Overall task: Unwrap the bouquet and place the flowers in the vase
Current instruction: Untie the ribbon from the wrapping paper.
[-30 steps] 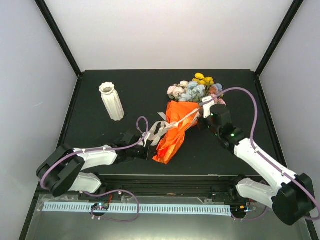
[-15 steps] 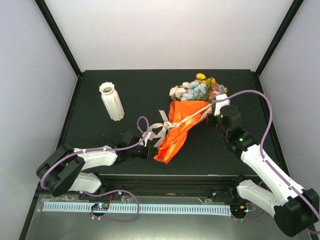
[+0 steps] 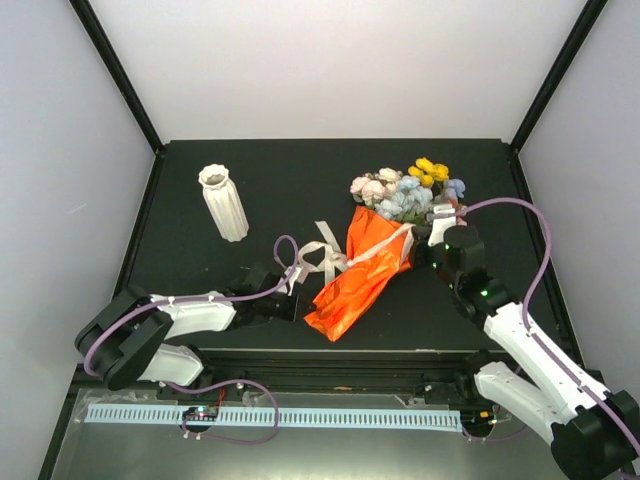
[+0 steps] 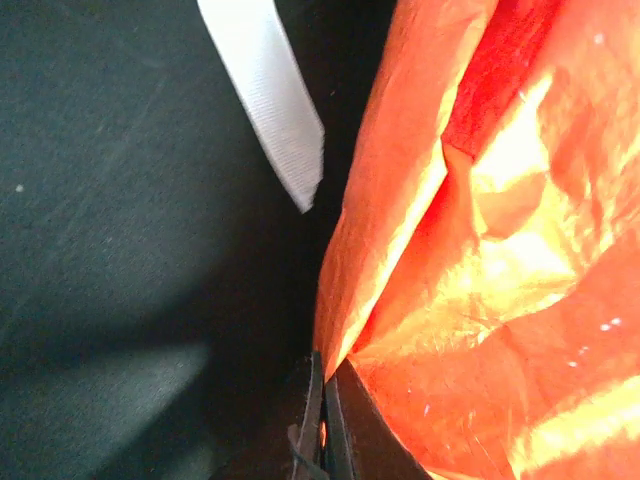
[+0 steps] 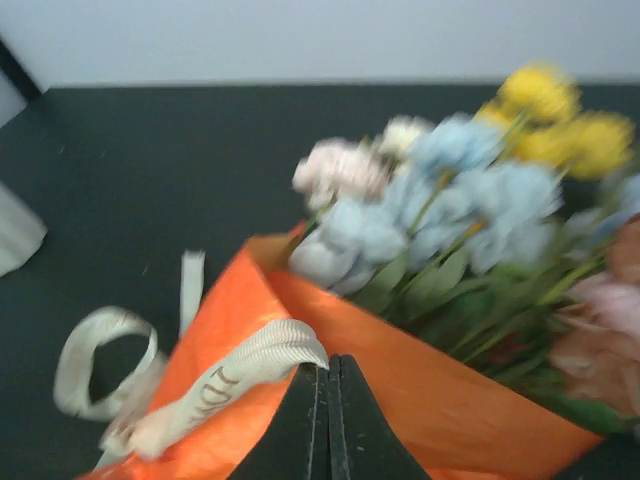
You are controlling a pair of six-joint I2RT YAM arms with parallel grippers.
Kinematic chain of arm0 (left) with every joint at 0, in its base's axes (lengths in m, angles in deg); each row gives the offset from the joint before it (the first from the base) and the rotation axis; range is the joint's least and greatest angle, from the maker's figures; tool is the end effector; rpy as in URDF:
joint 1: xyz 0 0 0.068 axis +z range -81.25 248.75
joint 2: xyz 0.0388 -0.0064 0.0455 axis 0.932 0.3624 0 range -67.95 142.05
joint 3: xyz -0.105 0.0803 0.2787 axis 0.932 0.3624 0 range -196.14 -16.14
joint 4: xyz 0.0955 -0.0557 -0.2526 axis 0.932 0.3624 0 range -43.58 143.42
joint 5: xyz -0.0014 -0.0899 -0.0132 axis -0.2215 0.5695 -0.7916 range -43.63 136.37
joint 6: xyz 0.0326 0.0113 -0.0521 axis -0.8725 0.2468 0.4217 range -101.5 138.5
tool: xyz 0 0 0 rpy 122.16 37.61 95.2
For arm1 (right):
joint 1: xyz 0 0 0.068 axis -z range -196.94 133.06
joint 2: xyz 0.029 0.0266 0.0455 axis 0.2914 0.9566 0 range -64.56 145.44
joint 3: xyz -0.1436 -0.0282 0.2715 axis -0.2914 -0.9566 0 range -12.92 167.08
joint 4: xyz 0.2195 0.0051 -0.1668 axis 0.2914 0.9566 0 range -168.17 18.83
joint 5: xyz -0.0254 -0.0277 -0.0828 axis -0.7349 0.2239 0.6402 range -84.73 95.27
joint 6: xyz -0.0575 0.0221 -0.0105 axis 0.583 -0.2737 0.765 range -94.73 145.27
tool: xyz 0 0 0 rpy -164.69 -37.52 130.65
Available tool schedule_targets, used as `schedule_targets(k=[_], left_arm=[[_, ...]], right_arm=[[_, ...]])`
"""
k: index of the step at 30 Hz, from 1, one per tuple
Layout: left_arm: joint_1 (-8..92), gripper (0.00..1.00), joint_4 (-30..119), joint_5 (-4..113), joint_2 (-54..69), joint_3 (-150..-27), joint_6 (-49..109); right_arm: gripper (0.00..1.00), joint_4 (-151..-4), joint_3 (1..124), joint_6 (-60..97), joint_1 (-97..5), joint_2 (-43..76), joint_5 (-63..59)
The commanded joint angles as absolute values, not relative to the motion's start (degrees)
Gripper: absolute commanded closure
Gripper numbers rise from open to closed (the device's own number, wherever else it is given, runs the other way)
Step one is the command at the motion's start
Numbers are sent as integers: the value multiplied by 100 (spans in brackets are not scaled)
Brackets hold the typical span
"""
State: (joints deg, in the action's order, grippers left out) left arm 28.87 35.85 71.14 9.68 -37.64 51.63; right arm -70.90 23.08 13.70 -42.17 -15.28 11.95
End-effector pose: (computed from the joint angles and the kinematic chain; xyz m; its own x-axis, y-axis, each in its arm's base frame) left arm 0.1657 -0.1644 0.1410 -0.9000 0.1054 -0.4229 0.3768 0.6761 -0.6332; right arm 0.1873 0.0822 0.2975 -0.3762 0.0430 -0.9256 -0.2546 0.9557 0.1478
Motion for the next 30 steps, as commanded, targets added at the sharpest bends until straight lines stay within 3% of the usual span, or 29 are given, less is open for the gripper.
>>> schedule_targets(k=[1,4,10,20,24,30], left_arm=[[2877,98,3705,6945,1018,-3754,5181],[2877,98,3694,6884,1064,-3796,5191],[2879,98,3664,6813,1185,-3914,5214],[2881,98,3819,6652,916,-3858,5243],[2879,98,3830,6659,865,-3823,5235],[2884,99,3746,6719,857,-3786,5260]], right_arm=[[99,-6603,2101,464,-4165,-1578,-57],[93,-5797,2390,421,-4173,-1389,-921],[70,-4809,3155,719,-4271,-1258,-1212],[53,-4120,4264,1597,-5317,-8,-697],[40,-3740,4493,2213,-5403,500,-914],[43,-3357,4792,2803,-5425,1446,-458]])
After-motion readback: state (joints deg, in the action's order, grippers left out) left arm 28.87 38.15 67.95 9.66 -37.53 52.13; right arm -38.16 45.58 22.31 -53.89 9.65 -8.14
